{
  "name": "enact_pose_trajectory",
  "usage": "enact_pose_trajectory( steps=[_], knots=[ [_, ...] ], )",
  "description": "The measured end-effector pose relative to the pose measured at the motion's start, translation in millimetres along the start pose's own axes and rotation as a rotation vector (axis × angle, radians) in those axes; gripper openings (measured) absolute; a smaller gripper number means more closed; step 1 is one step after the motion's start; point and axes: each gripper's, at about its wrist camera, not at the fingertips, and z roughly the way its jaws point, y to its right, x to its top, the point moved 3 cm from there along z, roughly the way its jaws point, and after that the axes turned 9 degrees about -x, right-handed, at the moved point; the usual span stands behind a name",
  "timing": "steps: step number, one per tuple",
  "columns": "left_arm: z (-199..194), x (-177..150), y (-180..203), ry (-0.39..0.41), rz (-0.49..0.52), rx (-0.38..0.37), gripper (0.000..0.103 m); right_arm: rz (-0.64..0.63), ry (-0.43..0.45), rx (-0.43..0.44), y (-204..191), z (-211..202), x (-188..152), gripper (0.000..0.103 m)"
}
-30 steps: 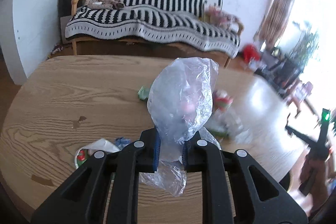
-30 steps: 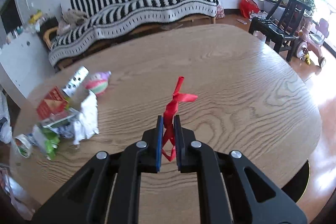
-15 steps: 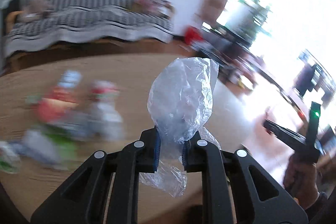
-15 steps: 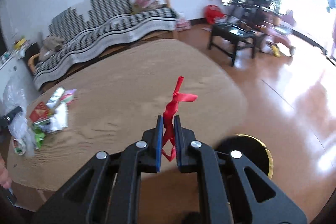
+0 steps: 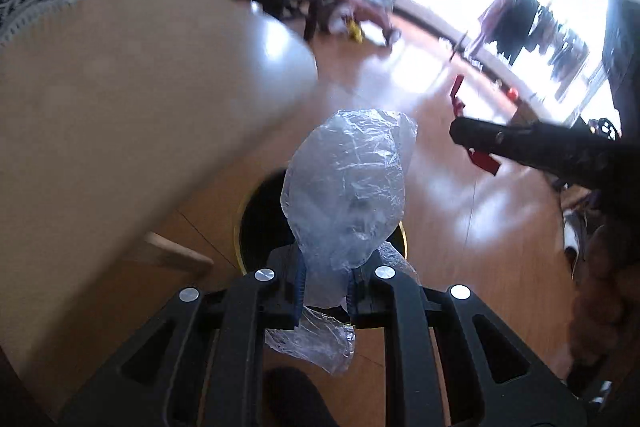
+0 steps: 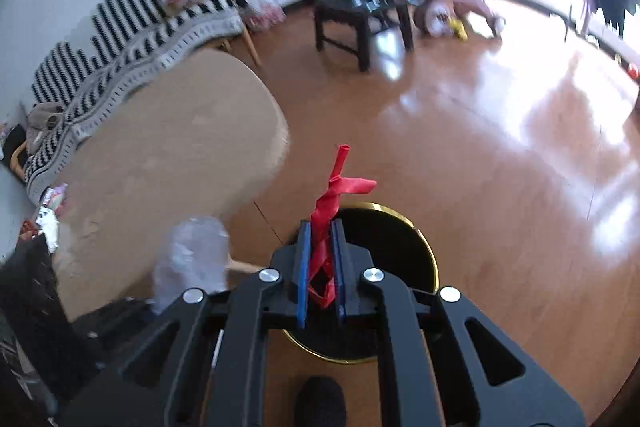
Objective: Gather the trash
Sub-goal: 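Carry both items over the black bin and open both tools to drop them, then swing both tools back over the table toward the trash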
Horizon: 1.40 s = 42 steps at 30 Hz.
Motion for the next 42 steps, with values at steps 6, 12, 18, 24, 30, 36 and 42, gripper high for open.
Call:
enact_pose_trajectory(
  steps=[6, 12, 18, 24, 30, 36, 42],
  knots=[
    [71.7, -8.1, 1.6, -0.099, 0.025, 0.043, 0.015, 0.075, -0.186, 0.012, 22.2, 62.0, -20.9, 0.010],
    [103.4, -0.4, -11.3, -0.122, 0.002, 0.075, 0.016, 0.090, -0.242, -0.008, 26.1, 87.1, -30.1, 0.010],
    [105.2, 3.5, -15.8, -0.127, 0.000, 0.080, 0.016, 0.091, -0.221, -0.001, 24.1, 83.6, -23.5, 0.010],
    [107.4, -1.5, -15.3, -0.137, -0.020, 0.077, 0.020, 0.107, -0.224, 0.003, 24.7, 87.0, -16.8, 0.010],
    [107.3, -5.2, -13.9, -0.119, -0.020, 0.086, 0.069, 0.132, -0.213, -0.021, 29.9, 87.2, -14.1, 0.082],
    [100.2, -10.3, -8.1, -0.122, -0.021, 0.070, 0.080, 0.145, -0.172, -0.036, 32.0, 73.8, -6.4, 0.082],
    [55.5, -13.3, 5.0, -0.103, -0.013, 0.048, 0.093, 0.165, -0.031, -0.066, 24.8, 20.1, 12.5, 0.082]
  ],
)
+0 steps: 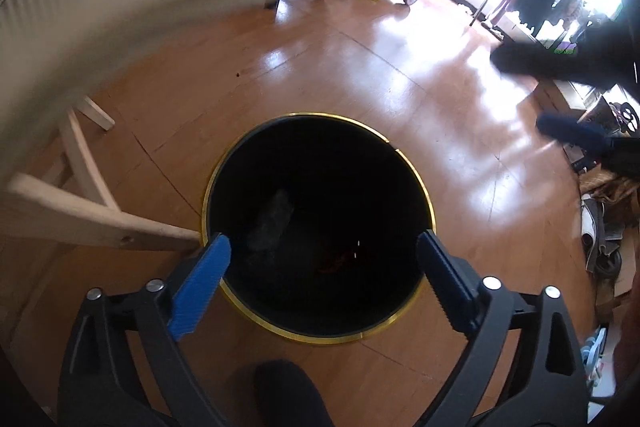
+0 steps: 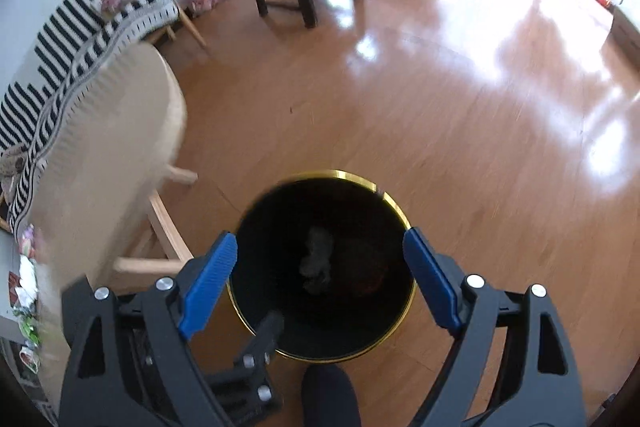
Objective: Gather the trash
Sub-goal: 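Swing both tools back over the table toward the trash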
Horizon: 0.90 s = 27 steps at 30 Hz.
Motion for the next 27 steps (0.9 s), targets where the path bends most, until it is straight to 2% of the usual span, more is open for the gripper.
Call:
enact_pose_trajectory(
  steps=[4, 7, 10, 12, 16, 20, 23, 27],
  knots=[
    [-58.2, -7.6, -2.1, 0.029, 0.063, 0.020, 0.094, -0.020, 0.142, 0.068, -37.0, -64.6, 2.8, 0.085],
    [-121.4, -14.9, -24.2, 0.070, 0.087, 0.071, 0.094, -0.083, 0.257, 0.135, -87.2, -114.4, -4.4, 0.087],
    [-197.8, -29.4, -64.7, 0.126, 0.100, 0.175, 0.095, -0.181, 0.328, 0.199, -146.4, -145.8, -19.3, 0.089],
    [-247.2, -42.1, -101.0, 0.164, 0.078, 0.246, 0.096, -0.245, 0.341, 0.246, -188.7, -156.6, -35.1, 0.089],
    [-353.6, -90.0, -190.2, 0.262, -0.092, 0.397, 0.096, -0.410, 0.300, 0.364, -292.0, -166.5, -78.3, 0.089],
    [-429.9, -142.9, -261.5, 0.337, -0.288, 0.531, 0.096, -0.552, 0.258, 0.433, -381.1, -168.7, -118.2, 0.089],
    [-478.4, -175.6, -303.0, 0.397, -0.428, 0.581, 0.096, -0.637, 0.242, 0.459, -437.0, -168.7, -150.2, 0.089],
    [-518.6, -210.5, -339.0, 0.463, -0.517, 0.614, 0.096, -0.689, 0.203, 0.460, -492.0, -155.7, -178.2, 0.089]
  ],
)
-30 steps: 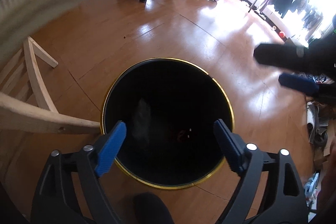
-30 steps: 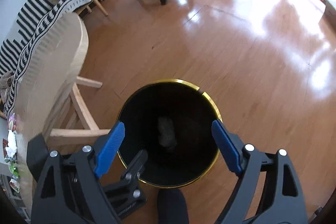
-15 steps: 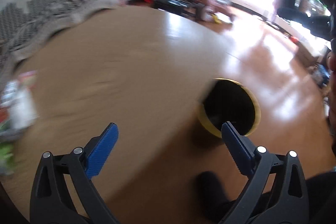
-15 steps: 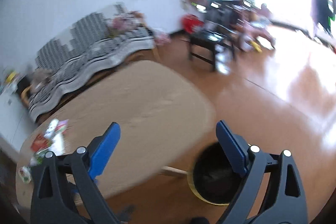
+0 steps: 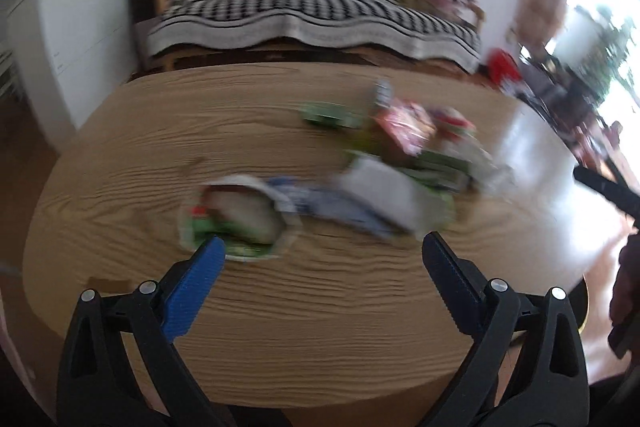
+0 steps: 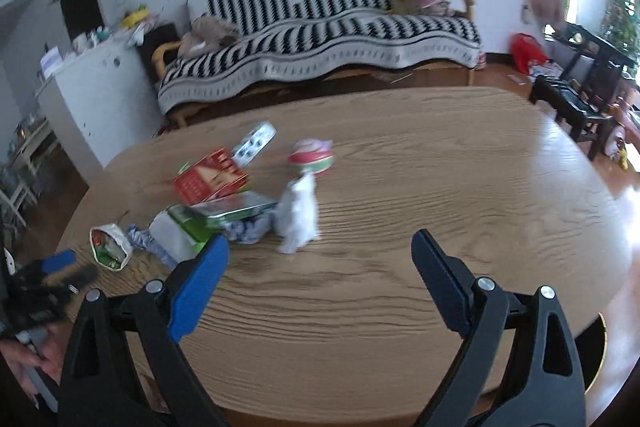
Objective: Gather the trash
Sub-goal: 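Swing both tools back over the table toward the trash, then grasp the green paper cup with left tool while right tool grasps white tissue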
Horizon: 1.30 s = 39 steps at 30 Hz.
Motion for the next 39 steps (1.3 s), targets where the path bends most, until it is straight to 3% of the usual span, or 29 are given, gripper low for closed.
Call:
enact_pose_trajectory(
  steps=[6, 19, 22, 24, 27, 29, 32, 39],
  knots=[
    [15.3, 5.5, -51.9, -0.001, -0.068, 0.013, 0.096, -0.032, -0.051, -0.021, -31.1, 37.7, -7.3, 0.089],
    [81.0, 13.6, -77.4, -0.052, -0.086, 0.021, 0.096, 0.007, -0.127, -0.087, -30.6, 120.3, -0.9, 0.089],
    [92.3, 14.1, -75.1, -0.061, -0.050, 0.041, 0.096, 0.029, -0.159, -0.092, -25.8, 141.3, -2.0, 0.089],
    [96.1, 12.1, -73.9, -0.065, -0.033, 0.050, 0.095, 0.041, -0.168, -0.089, -23.3, 149.5, -3.4, 0.084],
    [96.4, 13.0, -72.3, -0.063, 0.000, 0.057, 0.084, 0.033, -0.184, -0.061, -25.7, 156.9, -4.0, 0.060],
    [91.3, 15.1, -71.7, -0.049, 0.010, 0.061, 0.077, 0.011, -0.181, -0.043, -29.6, 156.9, -2.9, 0.023],
    [82.7, 18.4, -74.1, -0.034, 0.008, 0.074, 0.075, 0.010, -0.141, -0.042, -30.5, 146.1, 2.6, 0.017],
    [63.3, 22.8, -73.3, -0.004, 0.007, 0.088, 0.073, 0.014, -0.059, -0.022, -30.7, 113.3, 16.8, 0.015]
  ],
)
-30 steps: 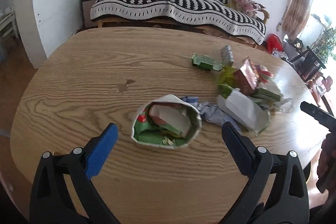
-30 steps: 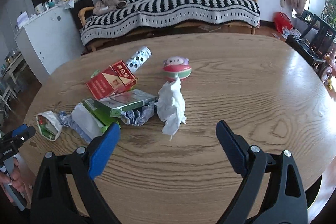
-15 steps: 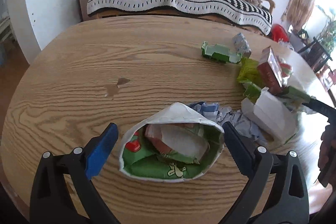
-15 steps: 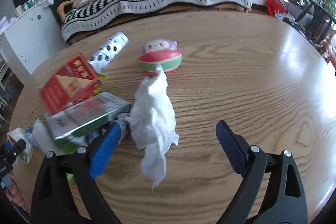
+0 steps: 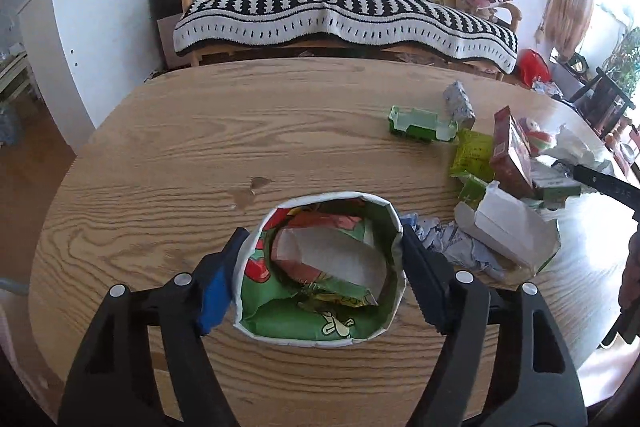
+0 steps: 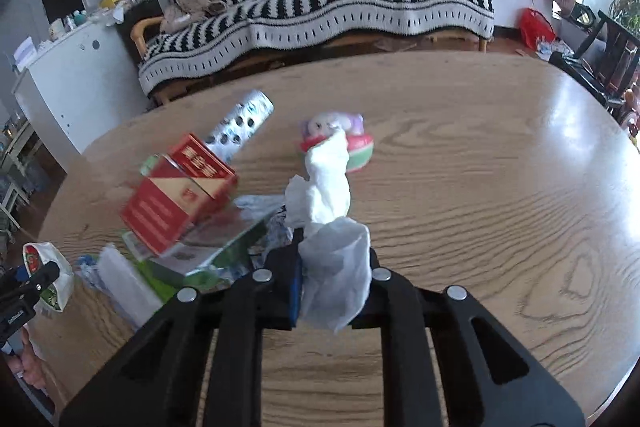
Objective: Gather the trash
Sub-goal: 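Grasp the green paper cup with left tool while right tool grasps white tissue, then carry the cup and tissue over the black bin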
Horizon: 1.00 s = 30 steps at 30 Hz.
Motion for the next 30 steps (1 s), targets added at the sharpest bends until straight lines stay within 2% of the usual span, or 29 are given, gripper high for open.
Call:
enact_pose_trajectory(
  steps=[4, 8, 10, 19, 25, 30],
  knots=[
    [-4.4, 3.7, 0.5, 0.010, -0.015, 0.005, 0.073, 0.030, 0.027, 0.013, 10.3, -18.2, 1.6, 0.015],
    [-8.3, 6.9, 10.9, 0.020, -0.013, -0.004, 0.073, 0.108, 0.037, 0.090, 30.3, -34.6, 3.6, 0.015],
    [-10.2, 10.3, 19.0, 0.028, -0.011, -0.014, 0.073, 0.118, 0.032, 0.098, 36.7, -41.3, 3.1, 0.015],
    [-15.3, 21.4, 77.0, 0.042, 0.035, -0.083, 0.073, 0.081, 0.054, 0.024, 76.6, -79.3, -5.9, 0.015],
    [-16.8, 25.4, 149.2, 0.050, 0.087, -0.169, 0.073, 0.085, 0.072, -0.041, 128.0, -111.8, -21.3, 0.015],
    [-16.5, 15.5, 242.3, 0.052, 0.180, -0.284, 0.073, 0.124, 0.089, -0.119, 194.7, -145.8, -40.9, 0.015]
  ],
)
